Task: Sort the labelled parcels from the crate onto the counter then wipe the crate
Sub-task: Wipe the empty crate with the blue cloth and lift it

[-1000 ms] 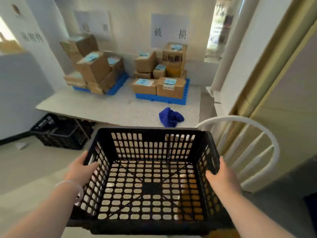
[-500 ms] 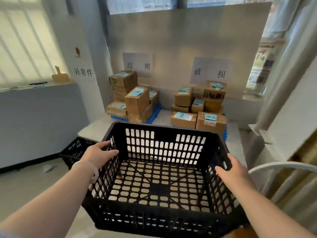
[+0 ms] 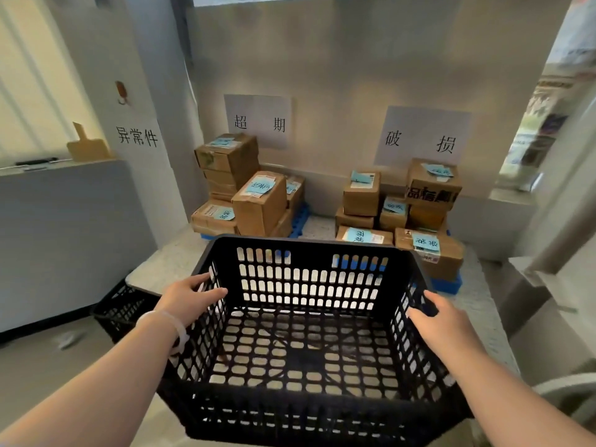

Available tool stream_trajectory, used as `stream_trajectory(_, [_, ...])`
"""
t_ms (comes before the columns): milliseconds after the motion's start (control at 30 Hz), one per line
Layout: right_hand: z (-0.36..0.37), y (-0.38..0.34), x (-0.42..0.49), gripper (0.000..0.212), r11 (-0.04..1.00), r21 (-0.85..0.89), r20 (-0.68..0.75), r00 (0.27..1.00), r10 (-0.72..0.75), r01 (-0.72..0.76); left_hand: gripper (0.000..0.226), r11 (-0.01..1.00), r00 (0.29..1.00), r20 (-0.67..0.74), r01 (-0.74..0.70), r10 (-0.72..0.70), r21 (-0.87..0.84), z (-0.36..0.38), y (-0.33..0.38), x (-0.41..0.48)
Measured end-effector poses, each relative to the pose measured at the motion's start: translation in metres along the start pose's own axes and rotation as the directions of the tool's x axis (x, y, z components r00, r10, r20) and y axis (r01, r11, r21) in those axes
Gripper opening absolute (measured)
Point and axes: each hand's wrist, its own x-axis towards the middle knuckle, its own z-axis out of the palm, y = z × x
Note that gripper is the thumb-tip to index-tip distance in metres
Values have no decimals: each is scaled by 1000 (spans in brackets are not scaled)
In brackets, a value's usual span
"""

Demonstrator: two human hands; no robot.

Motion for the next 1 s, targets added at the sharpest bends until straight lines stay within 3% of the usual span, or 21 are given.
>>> stream_trajectory(267, [27, -36, 34, 63, 992, -82, -27, 995, 92, -94, 61, 993, 993, 103, -75, 65, 96, 0, 6, 95])
stream_trajectory(467, [41, -55, 46, 69, 961, -205, -72, 982, 174, -185, 72, 968, 974, 203, -146, 104, 204, -1, 15, 152])
stream_trajectory(800, [53, -68, 61, 78, 933, -276, -127, 971, 201, -229, 71, 939, 972, 208, -169, 109, 298, 8, 23, 183])
stream_trajectory(900, [58, -71, 55, 85, 890, -373, -174, 962, 209, -261, 78, 879, 972, 198, -200, 124, 432, 11, 23, 176])
stream_trajectory(1000, [67, -80, 46, 87, 870, -443, -213, 968, 134, -218, 83, 749, 959, 179, -282, 218, 599, 15, 25, 167])
